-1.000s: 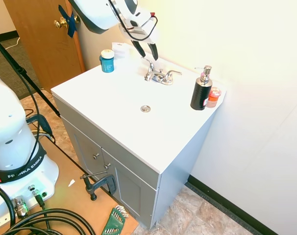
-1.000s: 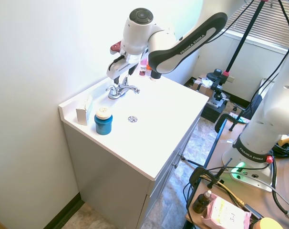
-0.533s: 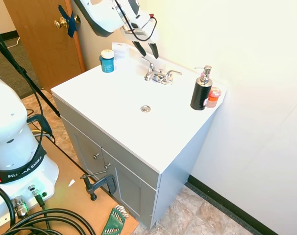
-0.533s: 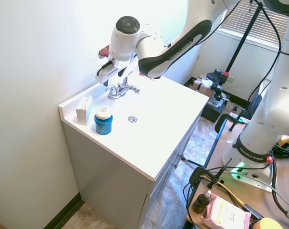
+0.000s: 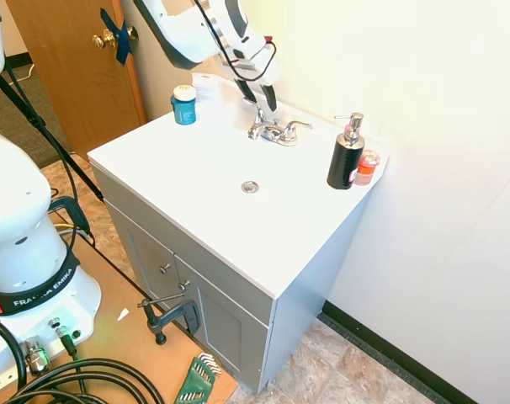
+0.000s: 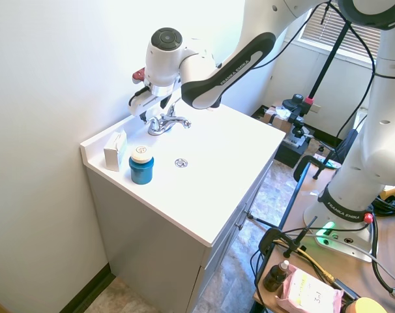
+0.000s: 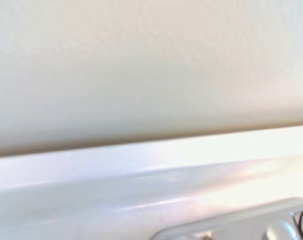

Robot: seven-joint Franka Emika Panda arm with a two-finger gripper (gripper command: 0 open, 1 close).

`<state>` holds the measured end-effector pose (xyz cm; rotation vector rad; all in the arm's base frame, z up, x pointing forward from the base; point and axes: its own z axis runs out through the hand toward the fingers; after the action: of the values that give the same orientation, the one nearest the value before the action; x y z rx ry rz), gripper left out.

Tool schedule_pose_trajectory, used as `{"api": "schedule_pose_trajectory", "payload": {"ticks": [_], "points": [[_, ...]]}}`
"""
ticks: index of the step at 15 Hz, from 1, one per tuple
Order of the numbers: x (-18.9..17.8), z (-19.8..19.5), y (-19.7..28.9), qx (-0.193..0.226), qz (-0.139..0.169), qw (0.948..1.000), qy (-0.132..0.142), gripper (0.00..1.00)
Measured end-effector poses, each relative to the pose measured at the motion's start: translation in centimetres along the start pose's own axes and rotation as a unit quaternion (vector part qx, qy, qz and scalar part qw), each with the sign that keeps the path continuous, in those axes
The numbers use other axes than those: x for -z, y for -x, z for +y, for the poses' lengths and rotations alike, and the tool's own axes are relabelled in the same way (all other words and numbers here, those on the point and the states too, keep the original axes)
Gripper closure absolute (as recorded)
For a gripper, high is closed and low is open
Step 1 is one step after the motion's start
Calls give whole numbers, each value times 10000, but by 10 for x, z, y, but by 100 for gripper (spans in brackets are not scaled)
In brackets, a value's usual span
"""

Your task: Turn on the hot water

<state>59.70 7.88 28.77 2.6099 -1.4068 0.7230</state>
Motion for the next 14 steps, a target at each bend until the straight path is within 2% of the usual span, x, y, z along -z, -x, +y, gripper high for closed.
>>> {"api": "schedule_pose_trajectory", "payload": {"ticks": [4,8,11,12,14], "points": [[4,31,11,-30,-150,9999,41,0],[4,68,1,-68,-108,9999,112,0],[0,76,-2,-44,-107,9999,43,0],[0,76,-2,-99,-166,9998,48,0],[3,82,5,-124,-604,9981,88,0]]}}
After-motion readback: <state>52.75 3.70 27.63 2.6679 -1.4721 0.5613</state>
